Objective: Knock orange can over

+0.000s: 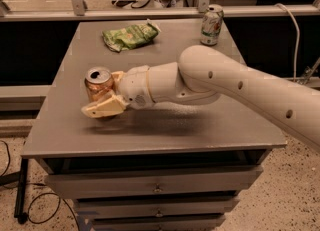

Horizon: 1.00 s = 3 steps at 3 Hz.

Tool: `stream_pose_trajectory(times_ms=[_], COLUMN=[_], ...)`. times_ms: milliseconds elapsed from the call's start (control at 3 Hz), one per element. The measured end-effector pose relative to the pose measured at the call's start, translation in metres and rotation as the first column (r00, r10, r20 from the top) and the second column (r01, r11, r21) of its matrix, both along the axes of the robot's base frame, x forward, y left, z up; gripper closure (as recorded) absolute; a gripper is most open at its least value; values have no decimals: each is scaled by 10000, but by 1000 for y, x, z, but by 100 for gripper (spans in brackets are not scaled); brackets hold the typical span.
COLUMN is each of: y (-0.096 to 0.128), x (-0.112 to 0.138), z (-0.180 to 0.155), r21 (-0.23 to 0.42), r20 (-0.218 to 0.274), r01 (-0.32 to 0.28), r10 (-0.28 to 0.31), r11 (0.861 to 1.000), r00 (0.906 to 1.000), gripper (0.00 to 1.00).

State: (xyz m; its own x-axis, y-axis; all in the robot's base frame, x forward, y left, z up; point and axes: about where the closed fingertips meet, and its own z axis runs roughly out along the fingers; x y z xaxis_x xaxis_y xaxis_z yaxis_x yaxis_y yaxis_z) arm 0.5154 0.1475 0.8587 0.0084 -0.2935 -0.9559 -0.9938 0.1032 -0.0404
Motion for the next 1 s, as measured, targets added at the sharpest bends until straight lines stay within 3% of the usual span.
stream_pose_trajectory(times_ms=[333, 667, 1000], y=[-35, -86, -128], x=[16, 39, 58], z=[17, 47, 68], r21=[-673, -2005, -3680], r20=[313, 808, 1152], r01=[340, 698, 924], r10=[-320, -545, -532], r11=[9972, 9772, 9252], r00=[9990, 9952, 9919], gripper=[88, 100, 100])
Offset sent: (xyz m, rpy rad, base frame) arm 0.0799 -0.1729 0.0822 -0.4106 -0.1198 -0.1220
